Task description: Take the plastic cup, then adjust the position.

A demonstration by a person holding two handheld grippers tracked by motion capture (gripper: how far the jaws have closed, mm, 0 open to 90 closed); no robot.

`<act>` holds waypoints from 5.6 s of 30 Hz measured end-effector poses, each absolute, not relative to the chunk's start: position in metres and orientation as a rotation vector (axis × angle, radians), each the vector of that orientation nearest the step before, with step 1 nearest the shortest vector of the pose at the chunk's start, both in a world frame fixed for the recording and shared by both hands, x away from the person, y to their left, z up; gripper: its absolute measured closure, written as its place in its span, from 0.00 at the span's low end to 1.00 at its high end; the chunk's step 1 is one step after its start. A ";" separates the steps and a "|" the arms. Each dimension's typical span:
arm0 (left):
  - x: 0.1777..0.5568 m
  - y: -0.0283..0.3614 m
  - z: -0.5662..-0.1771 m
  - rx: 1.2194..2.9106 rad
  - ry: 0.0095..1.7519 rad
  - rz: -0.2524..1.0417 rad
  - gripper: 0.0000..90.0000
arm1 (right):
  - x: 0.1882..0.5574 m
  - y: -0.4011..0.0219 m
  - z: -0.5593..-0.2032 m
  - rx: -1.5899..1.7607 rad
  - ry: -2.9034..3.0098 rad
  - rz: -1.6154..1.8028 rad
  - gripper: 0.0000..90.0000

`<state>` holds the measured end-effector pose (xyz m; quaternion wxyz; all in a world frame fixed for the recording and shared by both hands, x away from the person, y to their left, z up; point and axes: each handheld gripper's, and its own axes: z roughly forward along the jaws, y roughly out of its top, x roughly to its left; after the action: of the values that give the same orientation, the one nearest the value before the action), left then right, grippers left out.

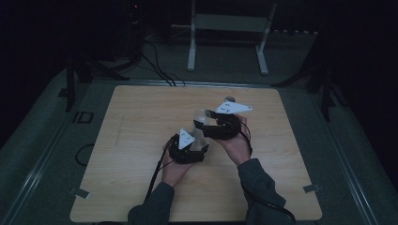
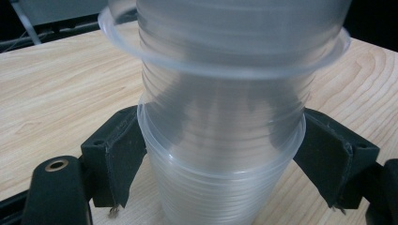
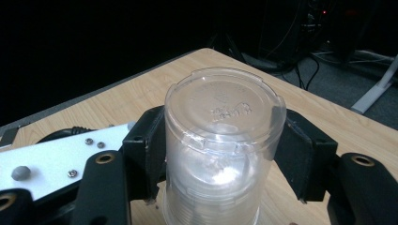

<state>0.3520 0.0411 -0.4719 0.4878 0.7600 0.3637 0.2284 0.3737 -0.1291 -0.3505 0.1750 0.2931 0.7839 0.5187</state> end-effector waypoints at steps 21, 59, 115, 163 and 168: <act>0.349 0.049 -0.467 1.841 0.880 0.548 0.19 | 0.369 -0.133 -0.338 0.821 2.170 1.514 0.43; 0.334 0.064 -0.467 1.815 0.852 0.508 0.22 | 0.364 -0.151 -0.312 0.828 2.074 1.616 0.44; 0.307 0.064 -0.459 1.793 0.784 0.473 0.27 | 0.347 -0.230 -0.326 0.972 1.957 1.548 0.44; 0.302 0.017 -0.430 1.809 0.613 0.442 0.28 | 0.332 -0.250 -0.369 1.092 1.967 1.539 0.44; 0.305 0.012 -0.429 1.815 0.599 0.435 0.28 | 0.330 -0.252 -0.372 1.107 1.962 1.545 0.44</act>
<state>0.3045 0.0115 -0.4289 0.5569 0.7691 0.2537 0.1844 0.3302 -0.2516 -0.3721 0.2035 0.3967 0.7032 0.5539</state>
